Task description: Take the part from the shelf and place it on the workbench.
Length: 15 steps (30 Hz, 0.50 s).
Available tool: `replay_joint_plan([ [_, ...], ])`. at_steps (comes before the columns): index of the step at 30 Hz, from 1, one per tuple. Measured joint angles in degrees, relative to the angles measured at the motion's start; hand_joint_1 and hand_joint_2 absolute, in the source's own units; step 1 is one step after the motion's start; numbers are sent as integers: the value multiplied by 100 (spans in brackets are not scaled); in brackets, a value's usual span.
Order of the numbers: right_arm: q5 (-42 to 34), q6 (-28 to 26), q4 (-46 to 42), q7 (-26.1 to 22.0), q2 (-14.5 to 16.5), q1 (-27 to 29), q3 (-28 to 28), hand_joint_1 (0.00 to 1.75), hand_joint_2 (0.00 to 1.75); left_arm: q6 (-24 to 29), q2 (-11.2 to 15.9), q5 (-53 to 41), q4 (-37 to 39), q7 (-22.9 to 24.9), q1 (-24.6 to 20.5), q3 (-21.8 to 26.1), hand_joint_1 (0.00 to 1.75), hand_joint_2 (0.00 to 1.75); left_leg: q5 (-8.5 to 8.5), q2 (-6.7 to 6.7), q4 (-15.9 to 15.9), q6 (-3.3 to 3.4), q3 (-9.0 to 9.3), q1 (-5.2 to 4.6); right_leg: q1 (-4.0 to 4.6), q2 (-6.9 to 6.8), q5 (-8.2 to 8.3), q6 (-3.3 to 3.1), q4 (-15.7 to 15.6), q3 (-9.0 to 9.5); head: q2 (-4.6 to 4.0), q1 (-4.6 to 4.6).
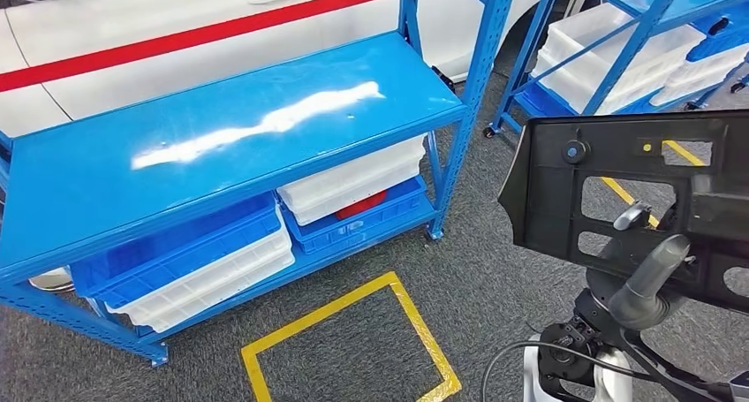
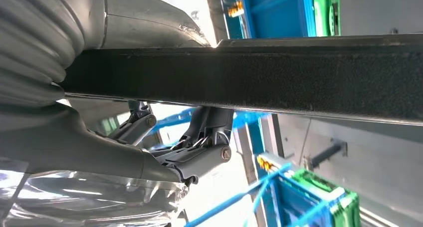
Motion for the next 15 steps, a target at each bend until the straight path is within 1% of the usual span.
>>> replay_joint_plan([
  [1,24,6,-4,-1,21,2,-13,175,175,-5,1,-3,0,9,-6,-4,0,175,-156,-82,227,-26,-97,8,-19,28,24,-32,-19,-7,0,0],
  [2,44,12,-7,-1,40,5,-21,175,175,-10,2,-5,0,20,-7,-10,0,175,-355,-173,574,-45,-240,23,-18,58,37,-52,-21,-23,0,-1],
  [3,58,16,-8,-1,56,9,-27,175,175,-16,3,-8,0,31,-4,-19,0,175,-547,-225,981,-58,-416,30,-17,95,48,-66,-17,-43,0,-1],
  [4,69,19,-7,-1,68,14,-35,175,175,-21,5,-9,0,39,0,-27,0,175,-667,-248,1322,-67,-564,34,-12,139,58,-72,-12,-60,0,-1],
  [5,76,20,-5,-1,77,16,-44,175,175,-25,7,-10,0,45,3,-34,0,175,-683,-257,1493,-70,-634,35,-9,187,65,-74,-4,-73,0,-1],
  [6,83,20,-4,-1,84,17,-53,175,175,-27,9,-10,0,49,4,-39,0,175,-586,-263,1432,-63,-594,35,-7,237,70,-71,6,-81,0,0],
  [7,90,21,-2,-1,91,16,-59,175,175,-29,11,-9,0,50,4,-42,0,175,-401,-282,1148,-48,-448,35,-6,287,73,-67,18,-85,0,0],
  [8,96,22,2,-1,99,13,-65,175,175,-29,14,-8,0,52,2,-43,0,175,-199,-345,732,-22,-245,35,-6,336,75,-60,32,-89,0,0],
  [9,103,23,8,0,107,6,-72,175,175,-30,21,-5,0,54,-1,-45,0,175,-58,-427,340,3,-59,37,3,381,78,-44,53,-101,0,0],
  [10,110,25,16,1,111,-2,-77,175,175,-31,27,-2,0,56,-3,-47,0,175,25,-498,60,24,68,37,6,426,86,-19,70,-122,0,-1],
  [11,119,26,26,2,115,-11,-82,175,175,-33,34,4,0,60,-3,-51,0,175,45,-549,-88,42,125,33,3,464,97,13,80,-146,0,-1],
  [13,133,23,44,3,115,-25,-91,175,175,-36,45,30,0,68,2,-62,0,175,47,-527,-117,69,126,24,-15,527,131,81,71,-181,0,-1],
  [15,137,19,52,4,115,-32,-94,175,175,-36,51,50,0,71,6,-69,0,175,61,-505,-124,92,131,20,-26,555,149,114,56,-188,0,0],
])
